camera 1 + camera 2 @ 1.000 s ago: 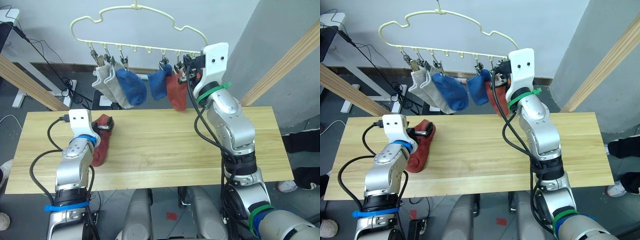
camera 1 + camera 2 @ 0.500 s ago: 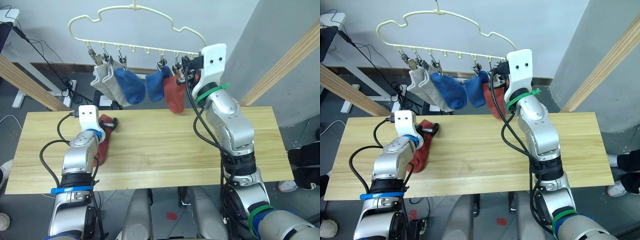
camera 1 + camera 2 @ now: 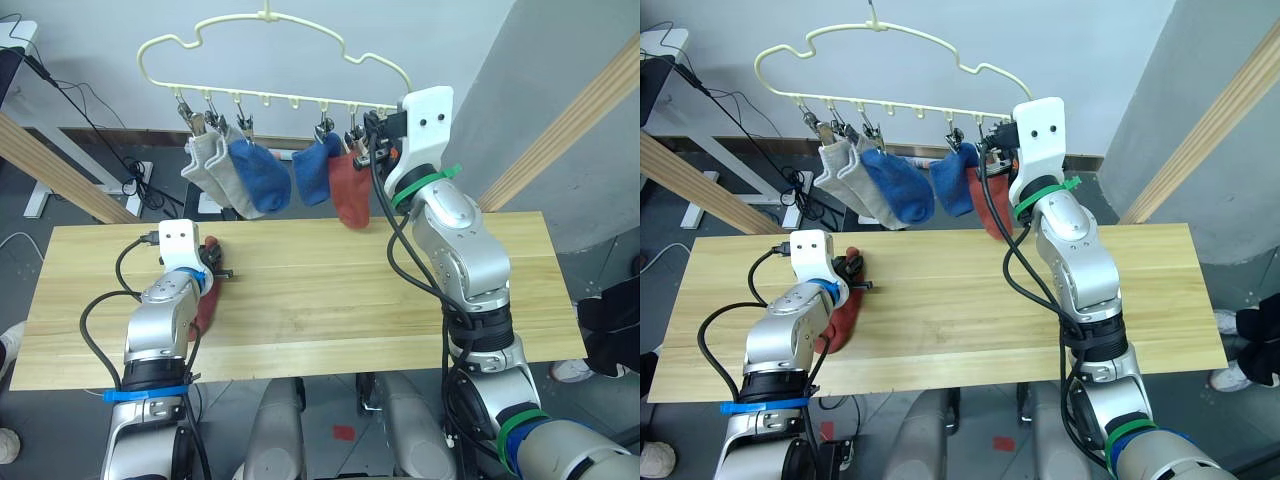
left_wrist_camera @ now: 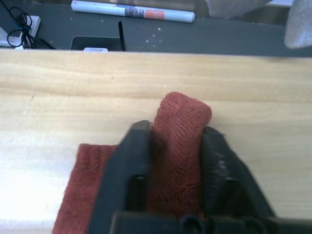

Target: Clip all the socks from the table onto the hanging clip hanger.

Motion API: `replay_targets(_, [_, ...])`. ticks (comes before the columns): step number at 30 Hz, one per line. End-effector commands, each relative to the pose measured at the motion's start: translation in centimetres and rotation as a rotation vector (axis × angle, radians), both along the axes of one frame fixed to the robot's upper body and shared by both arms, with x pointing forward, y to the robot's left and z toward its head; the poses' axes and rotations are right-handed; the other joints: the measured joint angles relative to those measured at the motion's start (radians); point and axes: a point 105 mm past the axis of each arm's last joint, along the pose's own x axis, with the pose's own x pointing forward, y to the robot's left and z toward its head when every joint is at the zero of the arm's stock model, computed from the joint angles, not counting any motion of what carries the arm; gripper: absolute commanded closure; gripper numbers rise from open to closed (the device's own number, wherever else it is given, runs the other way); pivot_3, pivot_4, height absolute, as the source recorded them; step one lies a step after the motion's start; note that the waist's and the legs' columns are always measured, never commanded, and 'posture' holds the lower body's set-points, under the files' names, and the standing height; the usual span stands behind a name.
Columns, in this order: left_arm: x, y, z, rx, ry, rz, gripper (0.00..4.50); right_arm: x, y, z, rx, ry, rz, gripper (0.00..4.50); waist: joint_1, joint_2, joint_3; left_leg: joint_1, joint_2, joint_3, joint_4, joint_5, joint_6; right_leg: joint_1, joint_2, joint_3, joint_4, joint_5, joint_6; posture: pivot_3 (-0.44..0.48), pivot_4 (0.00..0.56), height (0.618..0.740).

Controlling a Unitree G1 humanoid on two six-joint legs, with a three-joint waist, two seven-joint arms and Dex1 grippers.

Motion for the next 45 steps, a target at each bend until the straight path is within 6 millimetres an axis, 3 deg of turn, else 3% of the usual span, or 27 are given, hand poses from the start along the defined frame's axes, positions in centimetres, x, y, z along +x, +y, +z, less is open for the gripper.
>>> replay_targets(1, [-1.0, -1.5, -1.4, 0.002, 0.028, -0.072, 4.25, -1.1, 0.2, 1.9, 0.018, -0.085, 0.019, 4.50, 0.000, 0.000, 0.000, 0.000, 0.000, 0.000, 0.000, 0.000, 0.000, 0.000, 0.000, 0.000, 0.000, 0.000, 0.000, -0.043, 0.403, 0.740])
replay_targets(5, [-1.5, -7.5, 1.2, 0.054, -0.118, -0.351, 4.50, -1.1, 0.0, 1.9, 0.015, -0.082, 0.011, 4.50, 0.003, 0.000, 0.000, 0.000, 0.000, 0.000, -0.001, 0.000, 0.000, 0.000, 0.000, 0.001, -0.001, 0.000, 0.000, -0.057, 0.406, 0.740])
replay_targets(6, [-1.6, -10.6, 3.0, 0.045, -0.210, -0.484, 4.50, -1.1, -0.1, 1.9, 0.014, -0.079, 0.007, 4.50, 0.007, 0.000, 0.000, -0.001, 0.000, 0.000, 0.000, 0.000, 0.000, 0.000, 0.000, 0.000, -0.001, 0.000, 0.000, -0.057, 0.406, 0.740])
replay_targets(9, [-2.3, -15.7, 6.4, 0.038, -0.374, -0.710, 4.50, -1.0, -0.3, 2.0, 0.008, -0.073, -0.005, 4.50, 0.011, 0.000, 0.000, -0.003, -0.001, -0.002, 0.001, 0.000, 0.000, 0.000, 0.000, -0.001, -0.002, 0.000, 0.000, -0.064, 0.406, 0.740])
replay_targets(14, [-3.0, -21.0, 10.0, 0.027, -0.557, -0.923, 4.50, -1.1, -0.9, 2.6, -0.002, -0.072, -0.026, 4.50, -0.001, 0.000, 0.000, -0.003, -0.001, -0.001, 0.001, 0.000, 0.001, 0.000, 0.000, 0.000, -0.002, 0.001, 0.001, -0.081, 0.401, 0.740])
replay_targets(18, [-2.8, -23.3, 11.5, 0.048, -0.661, -0.967, 4.50, -1.1, -1.1, 3.0, -0.002, -0.070, -0.036, 4.50, -0.019, 0.000, 0.000, -0.003, -0.001, -0.001, 0.000, -0.001, 0.001, 0.000, 0.000, 0.000, -0.002, 0.001, 0.001, -0.086, 0.399, 0.740])
replay_targets(28, [-0.9, -25.8, 13.3, 0.044, -0.806, -0.823, 4.50, -1.2, -1.0, 3.3, 0.003, -0.065, -0.037, 4.50, -0.023, 0.000, 0.000, -0.004, -0.002, -0.002, 0.001, -0.002, 0.005, -0.001, 0.000, -0.001, -0.002, 0.001, 0.002, -0.102, 0.394, 0.740])
replay_targets(43, [-0.1, -27.6, 12.6, -0.061, -0.737, -0.758, 4.50, -1.4, -0.6, 3.3, 0.010, -0.060, -0.026, 4.50, -0.024, 0.000, 0.000, -0.004, -0.002, -0.001, 0.001, -0.002, 0.006, -0.001, 0.000, -0.001, -0.002, 0.001, 0.002, -0.112, 0.390, 0.740])
replay_targets(45, [-1.3, -29.0, 12.2, -0.068, -0.722, -0.865, 4.50, -1.4, -0.6, 3.3, 0.009, -0.060, -0.026, 4.50, -0.024, 0.000, 0.000, -0.004, -0.002, -0.001, 0.001, -0.002, 0.006, -0.001, 0.000, -0.001, -0.002, 0.001, 0.002, -0.112, 0.389, 0.740])
